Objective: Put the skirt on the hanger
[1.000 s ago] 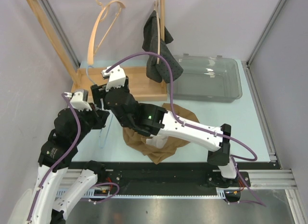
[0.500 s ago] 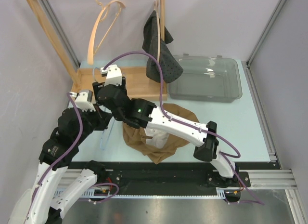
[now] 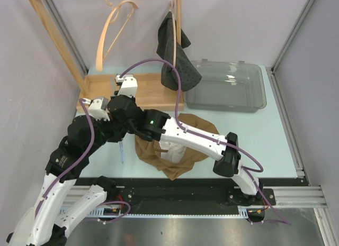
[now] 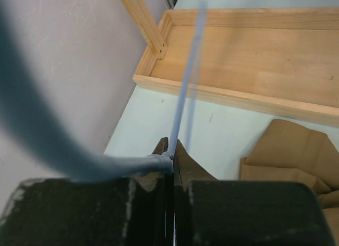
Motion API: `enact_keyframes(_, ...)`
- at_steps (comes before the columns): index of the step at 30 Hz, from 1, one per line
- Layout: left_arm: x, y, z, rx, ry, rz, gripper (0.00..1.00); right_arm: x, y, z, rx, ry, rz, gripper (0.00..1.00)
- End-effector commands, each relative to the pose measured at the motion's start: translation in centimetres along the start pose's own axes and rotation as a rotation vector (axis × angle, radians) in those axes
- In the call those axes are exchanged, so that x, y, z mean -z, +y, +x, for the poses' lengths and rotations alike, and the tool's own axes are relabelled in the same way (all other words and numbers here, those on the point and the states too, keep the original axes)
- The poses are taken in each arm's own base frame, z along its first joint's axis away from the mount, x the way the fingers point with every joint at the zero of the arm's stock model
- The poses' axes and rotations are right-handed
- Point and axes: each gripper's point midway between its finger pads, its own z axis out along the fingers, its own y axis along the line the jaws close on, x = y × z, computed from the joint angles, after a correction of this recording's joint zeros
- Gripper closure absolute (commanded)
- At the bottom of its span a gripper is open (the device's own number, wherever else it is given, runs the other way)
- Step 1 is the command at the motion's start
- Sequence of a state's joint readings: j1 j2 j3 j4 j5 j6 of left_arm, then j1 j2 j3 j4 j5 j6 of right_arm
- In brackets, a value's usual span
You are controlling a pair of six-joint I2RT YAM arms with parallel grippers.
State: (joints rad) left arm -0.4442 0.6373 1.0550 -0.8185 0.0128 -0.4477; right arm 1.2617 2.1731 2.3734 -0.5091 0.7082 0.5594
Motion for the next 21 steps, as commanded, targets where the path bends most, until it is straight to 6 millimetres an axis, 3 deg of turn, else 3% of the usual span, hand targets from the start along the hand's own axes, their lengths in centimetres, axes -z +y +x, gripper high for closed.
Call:
enact_keyframes(1, 1.4, -1.0, -2.3, -0.015, -0.088, 0.041, 0.80, 0.7, -3.3, -4.1, 0.013, -0.055, 0.097, 1.00)
enact_keyframes(2, 1.5, -1.1, -2.4, -0.017, -0.093, 0.046, 0.62, 0.6, -3.4, -4.2, 0.011, -0.059, 0.103, 1.00)
enact_keyframes(5, 2.2, -1.2, -3.0, -0.024, -0.115, 0.044, 0.34, 1.0, -4.0, -4.9, 0.016, -0.069, 0.115, 1.00)
enact_keyframes(8, 3.1, -1.3, -3.5, -0.030, -0.133, 0.045, 0.23, 1.7, -4.7, -6.0, 0.034, -0.078, 0.118, 1.00)
enact_keyframes(10, 3.7, -1.5, -4.0, -0.033, -0.142, 0.049, 0.21, 2.3, -5.2, -6.5, 0.058, -0.076, 0.116, 1.00)
enact_keyframes(14, 3.7, -2.2, -4.6, -0.047, -0.126, 0.065, 0.18, 5.6, -6.0, -7.8, 0.153, -0.065, 0.021, 1.00)
enact_keyframes(16, 3.5, -3.3, -4.5, -0.056, -0.105, 0.119, 0.18, 6.9, -6.7, -7.5, 0.225, -0.040, -0.019, 1.00)
enact_keyframes(21, 2.1, -5.9, -3.4, -0.086, -0.021, 0.273, 0.19, 12.8, -11.1, -6.5, 0.358, 0.028, -0.073, 1.00)
